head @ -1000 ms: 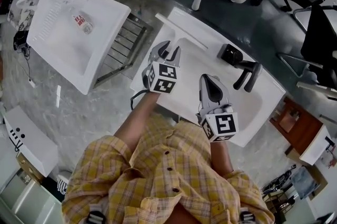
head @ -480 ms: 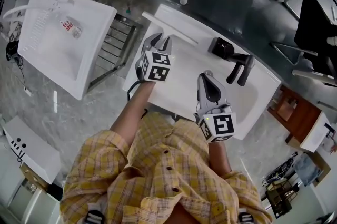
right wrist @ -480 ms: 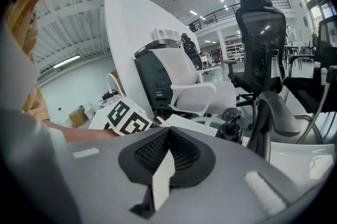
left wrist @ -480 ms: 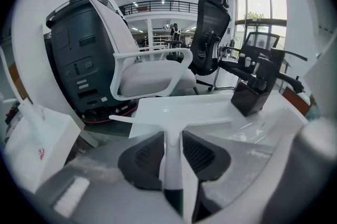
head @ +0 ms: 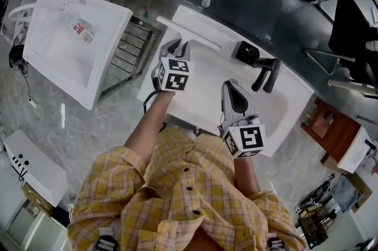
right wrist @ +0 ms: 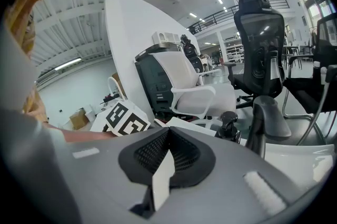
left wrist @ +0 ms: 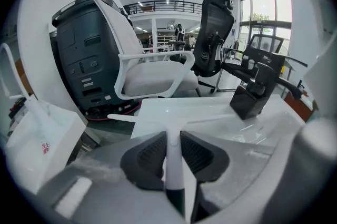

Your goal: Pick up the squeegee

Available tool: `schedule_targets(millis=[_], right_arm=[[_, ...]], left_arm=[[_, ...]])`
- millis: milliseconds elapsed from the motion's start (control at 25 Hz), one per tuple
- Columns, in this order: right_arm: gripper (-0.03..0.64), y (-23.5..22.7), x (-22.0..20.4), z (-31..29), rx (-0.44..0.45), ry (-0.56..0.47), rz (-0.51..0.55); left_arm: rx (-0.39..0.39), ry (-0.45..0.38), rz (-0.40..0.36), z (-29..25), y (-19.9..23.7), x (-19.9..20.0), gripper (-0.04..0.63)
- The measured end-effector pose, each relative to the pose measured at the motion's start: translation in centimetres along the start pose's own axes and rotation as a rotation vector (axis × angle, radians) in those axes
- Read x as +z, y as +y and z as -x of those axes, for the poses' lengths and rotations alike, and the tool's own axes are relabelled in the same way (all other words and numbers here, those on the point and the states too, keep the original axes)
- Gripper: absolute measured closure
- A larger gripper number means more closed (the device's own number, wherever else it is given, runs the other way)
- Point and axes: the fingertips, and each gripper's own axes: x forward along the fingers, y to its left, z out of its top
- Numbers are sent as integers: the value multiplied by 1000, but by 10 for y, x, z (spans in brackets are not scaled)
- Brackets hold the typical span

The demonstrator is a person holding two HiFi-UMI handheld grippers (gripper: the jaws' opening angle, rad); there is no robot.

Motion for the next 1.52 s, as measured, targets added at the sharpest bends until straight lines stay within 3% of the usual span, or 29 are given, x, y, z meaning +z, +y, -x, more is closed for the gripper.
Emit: schedule_targets(millis=[680,1320,1520], right_arm=[[618,15,22,37,79,-43,-7],[620,37,42,93,157,-122,86],[620,42,47,103,179,-139,99]], left_arm=[[43,-143,59,80,-25,30,505],[103,-332,128,192,-67,51,505],[133,-389,101,221,-77,58,505]])
